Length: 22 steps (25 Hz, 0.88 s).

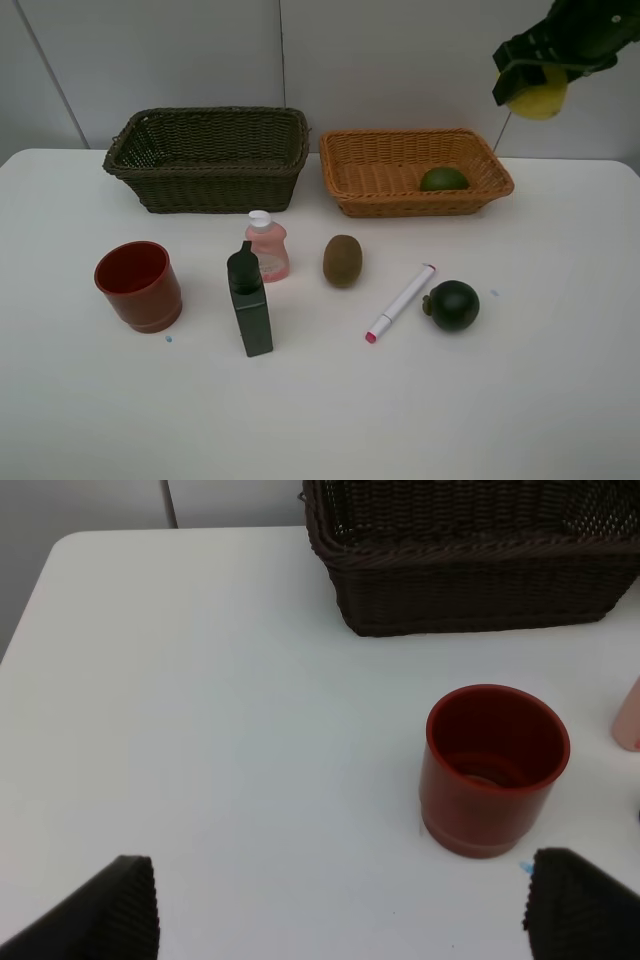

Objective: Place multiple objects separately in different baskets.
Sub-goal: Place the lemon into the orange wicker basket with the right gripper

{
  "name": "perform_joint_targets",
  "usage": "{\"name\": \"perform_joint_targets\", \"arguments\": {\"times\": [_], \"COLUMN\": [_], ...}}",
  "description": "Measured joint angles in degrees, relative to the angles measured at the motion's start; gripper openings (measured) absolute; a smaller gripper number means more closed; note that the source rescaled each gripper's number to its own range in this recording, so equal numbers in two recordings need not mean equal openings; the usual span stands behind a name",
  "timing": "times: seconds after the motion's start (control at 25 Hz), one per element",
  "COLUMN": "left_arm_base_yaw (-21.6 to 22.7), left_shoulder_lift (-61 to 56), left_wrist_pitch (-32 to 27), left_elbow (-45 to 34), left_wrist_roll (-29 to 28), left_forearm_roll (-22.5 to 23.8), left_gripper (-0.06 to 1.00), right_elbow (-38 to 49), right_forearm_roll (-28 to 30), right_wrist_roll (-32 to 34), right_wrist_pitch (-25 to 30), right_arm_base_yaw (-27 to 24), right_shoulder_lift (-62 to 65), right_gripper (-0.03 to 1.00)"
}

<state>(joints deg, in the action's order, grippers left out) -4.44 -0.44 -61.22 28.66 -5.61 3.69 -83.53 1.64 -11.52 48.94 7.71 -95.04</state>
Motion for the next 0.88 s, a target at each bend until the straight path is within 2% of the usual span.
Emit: {"name": "perform_joint_targets", "arguments": {"times": [0.16, 0.36, 0.52, 0.64, 0.88], "left_arm_base_yaw": [0.0, 0.0, 0.0, 0.0, 0.0], "left_shoulder_lift": [0.0, 0.0, 0.0, 0.0, 0.0], "left_wrist_pitch": [0.0, 0.0, 0.0, 0.0, 0.0], "left_elbow": [0.0, 0.0, 0.0, 0.0, 0.0], "left_wrist_roll": [0.0, 0.0, 0.0, 0.0, 0.0], "left_forearm_roll": [0.0, 0.0, 0.0, 0.0, 0.0], "left_gripper": [0.95, 0.95, 0.95, 0.95, 0.95], "right_elbow": [-0.7, -0.7, -0.7, -1.5, -10.2], "right_forearm_roll": [-1.6, -4.8, -4.8, -4.8, -2.9], "right_wrist_roll": [7.1, 8.5, 8.6, 8.7, 8.8], "right_wrist_pitch": [-9.1, -17.5, -23.5, -24.4, -24.1], "right_arm_base_yaw": [1.3, 1.8, 1.8, 1.8, 1.8], "right_shoulder_lift": [-1.9, -6.7, -11.2, -13.5, -22.7], "right_gripper": [0.57, 0.57, 0.57, 0.57, 0.57]}}
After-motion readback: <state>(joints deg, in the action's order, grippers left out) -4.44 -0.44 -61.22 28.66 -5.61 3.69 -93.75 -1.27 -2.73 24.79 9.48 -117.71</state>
